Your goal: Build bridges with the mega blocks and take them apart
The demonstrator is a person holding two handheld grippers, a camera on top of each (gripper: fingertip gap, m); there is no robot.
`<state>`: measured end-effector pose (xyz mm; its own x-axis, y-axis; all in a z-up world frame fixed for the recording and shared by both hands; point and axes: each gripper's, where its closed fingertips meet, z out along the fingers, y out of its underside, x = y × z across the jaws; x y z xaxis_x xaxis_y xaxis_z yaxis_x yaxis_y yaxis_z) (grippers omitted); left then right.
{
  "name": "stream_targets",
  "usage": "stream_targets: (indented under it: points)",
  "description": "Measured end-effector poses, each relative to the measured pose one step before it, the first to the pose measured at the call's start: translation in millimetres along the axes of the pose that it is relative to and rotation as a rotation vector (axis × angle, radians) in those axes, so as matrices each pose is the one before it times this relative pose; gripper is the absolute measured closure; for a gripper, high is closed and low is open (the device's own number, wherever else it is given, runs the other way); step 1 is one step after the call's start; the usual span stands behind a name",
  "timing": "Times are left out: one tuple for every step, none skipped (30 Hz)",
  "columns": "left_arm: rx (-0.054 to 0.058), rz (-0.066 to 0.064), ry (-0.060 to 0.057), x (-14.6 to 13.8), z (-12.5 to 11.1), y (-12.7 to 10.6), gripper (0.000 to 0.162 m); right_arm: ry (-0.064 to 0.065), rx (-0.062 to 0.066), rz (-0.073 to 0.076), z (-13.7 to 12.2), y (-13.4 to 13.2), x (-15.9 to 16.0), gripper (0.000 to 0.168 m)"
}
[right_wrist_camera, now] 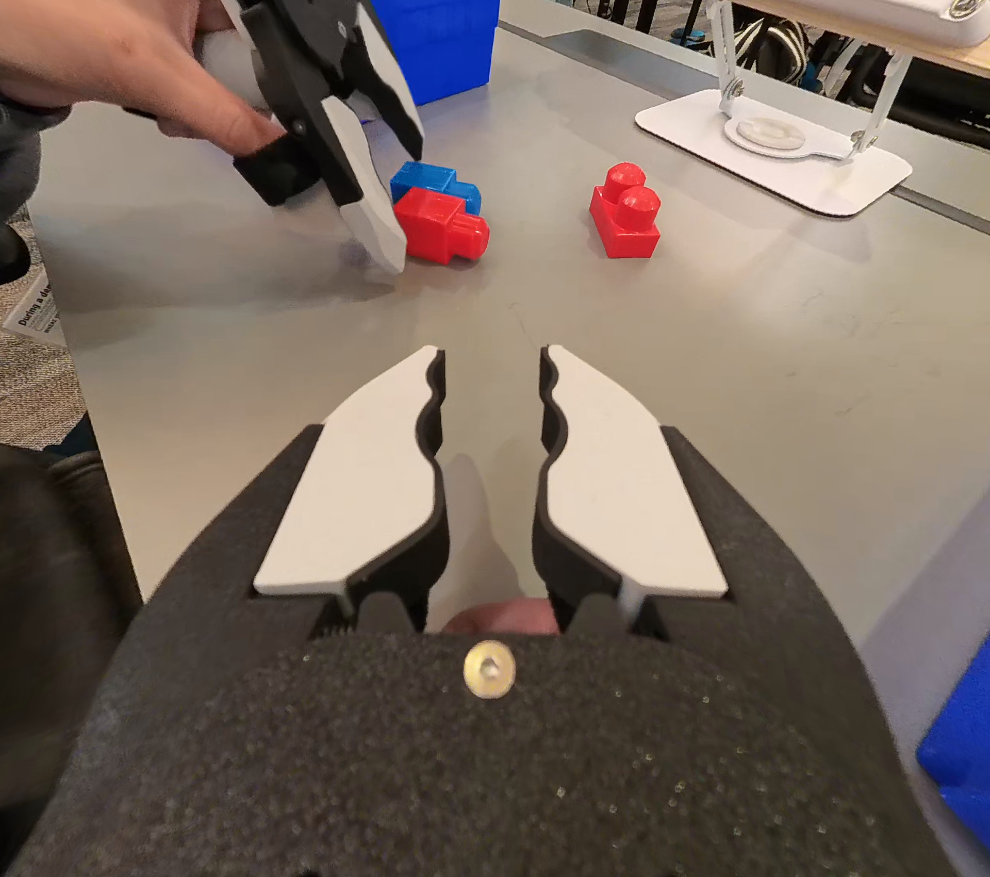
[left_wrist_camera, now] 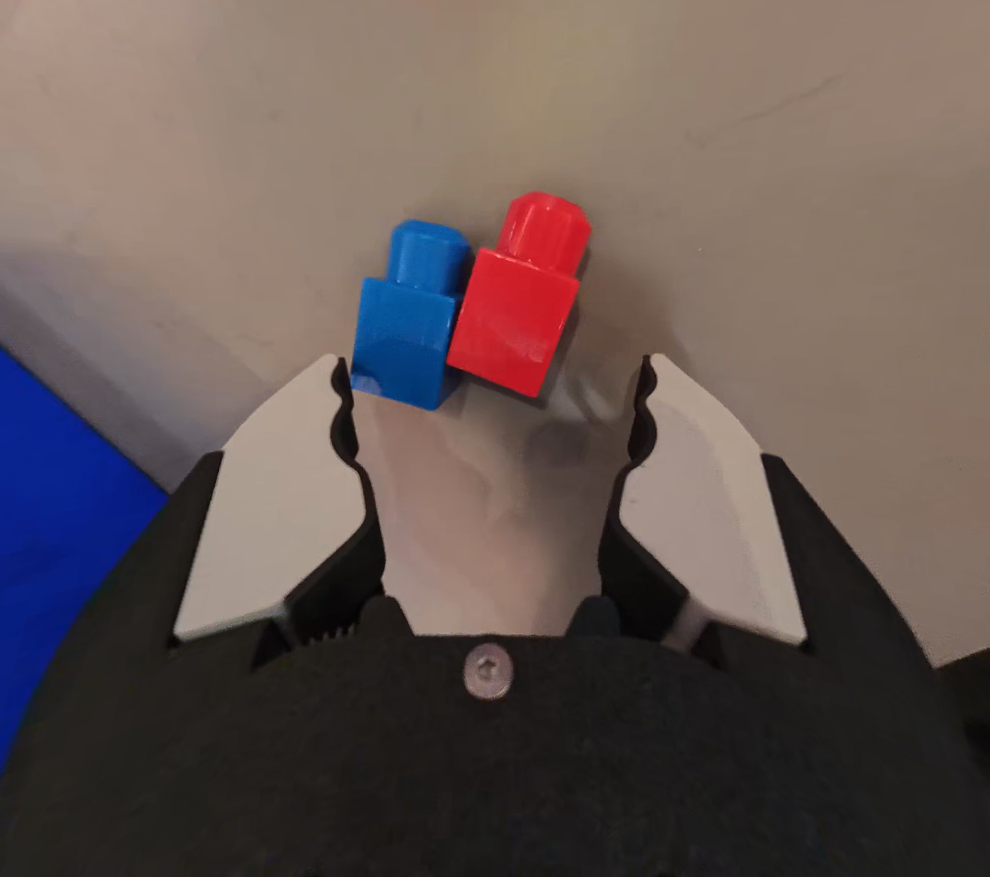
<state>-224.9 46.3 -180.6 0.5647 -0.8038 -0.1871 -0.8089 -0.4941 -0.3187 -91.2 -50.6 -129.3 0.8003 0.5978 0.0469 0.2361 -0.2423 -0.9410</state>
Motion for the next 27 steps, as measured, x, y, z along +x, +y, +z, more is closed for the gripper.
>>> stream_targets:
  points:
    - [0.0064, 0.009, -0.0072, -0.63, -1.23, -0.27, 0.063, -0.0002, -0.0005, -0.0004, 0.02, 0.04, -0.08, 0.135]
    - [-0.01, 0.0021, -0.0002, -0.97, -0.14, 1.98, 0.062, -0.0009, -0.0021, -0.0003, 0.2, 0.25, -0.22, 0.135]
    - [-0.0267, -0.0075, 0.005, -1.43, 1.5, 3.79, 0.056, -0.0013, -0.0029, -0.0003, 0.22, 0.33, -0.22, 0.135]
    - [-0.0321, -0.0156, 0.0047, -2.08, 2.98, 3.49, 0.048, -0.0009, -0.0024, -0.0007, 0.18, 0.28, -0.19, 0.135]
    - [-0.0195, -0.0211, 0.007, -1.95, 3.18, 1.88, 0.046, -0.0012, -0.002, -0.001, 0.27, 0.2, -0.29, 0.135]
    - [-0.0113, -0.0134, 0.0181, 0.15, 3.15, 0.74, 0.047, -0.0007, -0.0014, -0.0011, 0.01, 0.13, -0.18, 0.135]
    - [-0.0025, -0.0042, 0.0226, 1.55, 2.77, -0.56, 0.047, -0.0004, 0.0001, -0.001, -0.09, 0.01, -0.18, 0.135]
    - [0.0102, -0.0028, 0.0215, 1.87, 2.26, -2.46, 0.048, 0.0002, 0.0013, -0.0003, -0.3, -0.14, -0.12, 0.135]
    - [0.0108, -0.0009, 0.0205, 2.23, 1.99, -2.84, 0.05, 0.0002, 0.0012, 0.0003, -0.18, -0.06, 0.04, 0.135]
    - [0.0085, -0.0001, 0.0142, 1.73, 1.41, -2.57, 0.052, -0.0002, 0.0005, 0.001, -0.08, -0.01, 0.06, 0.135]
    - [0.0041, 0.0042, 0.0054, 1.16, 1.11, -2.19, 0.053, -0.001, 0.0, 0.0017, -0.09, 0.04, 0.05, 0.135]
    - [0.0005, 0.01, -0.0006, 0.93, 0.61, -1.44, 0.053, -0.0005, 0.0002, 0.0025, -0.13, 0.04, 0.13, 0.135]
    - [-0.003, 0.0081, -0.006, -0.08, 0.18, -0.61, 0.053, -0.0011, 0.0006, 0.0024, -0.14, -0.09, 0.07, 0.135]
    - [-0.0075, 0.0032, -0.0108, -1.84, -0.1, 0.16, 0.053, -0.0014, 0.0007, 0.0019, -0.1, -0.02, 0.06, 0.135]
    - [-0.0044, 0.0004, -0.0131, -3.18, -0.71, 0.19, 0.053, -0.0011, 0.0005, 0.0014, -0.08, -0.01, -0.08, 0.135]
    - [-0.0052, 0.0018, -0.0155, -4.12, -0.9, 0.64, 0.053, -0.0009, 0.0, 0.0003, -0.13, 0.05, -0.12, 0.135]
    - [-0.0082, 0.0046, -0.0139, -3.91, -0.76, 0.88, 0.053, -0.0008, -0.001, -0.0014, -0.09, 0.13, -0.14, 0.135]
    - [-0.008, 0.0082, -0.0057, -2.45, -0.59, 0.47, 0.053, 0.0004, -0.002, -0.0021, -0.02, 0.31, -0.11, 0.135]
    - [-0.0064, 0.0113, 0.0022, -0.65, -0.52, -0.13, 0.053, -0.0007, -0.0006, -0.0023, 0.03, 0.03, -0.36, 0.135]
    - [-0.0059, 0.0103, 0.0039, -0.25, -0.61, -0.62, 0.053, 0.0003, -0.0013, -0.0027, 0.04, 0.09, -0.29, 0.135]
    - [-0.0079, 0.0093, 0.0035, -0.09, -0.38, -0.81, 0.055, 0.0, -0.0011, -0.0025, 0.12, 0.05, -0.28, 0.135]
    - [-0.0106, 0.0088, 0.0003, -0.26, 0.15, -0.71, 0.055, 0.0006, -0.0008, -0.002, 0.01, 0.06, -0.22, 0.135]
    - [-0.0136, 0.0074, 0.0039, 0.62, 1.03, 0.02, 0.055, 0.0002, -0.0006, -0.0012, -0.01, 0.06, -0.1, 0.135]
    - [-0.0169, 0.0045, 0.0147, 2.32, 1.86, 0.47, 0.056, 0.0, 0.0, -0.0002, -0.08, 0.03, -0.05, 0.135]
    - [-0.0042, -0.0022, 0.0281, 3.94, 1.9, -1.41, 0.057, -0.0003, 0.0005, 0.001, -0.08, -0.01, 0.04, 0.135]
    - [0.0129, -0.0093, 0.0343, 4.68, 1.34, -3.35, 0.06, -0.0005, 0.0005, 0.002, -0.19, 0.04, 0.1, 0.135]
    - [0.0069, -0.0057, 0.0299, 4.16, 1.57, -2.14, 0.062, 0.0, -0.0004, 0.003, -0.08, 0.09, 0.37, 0.135]
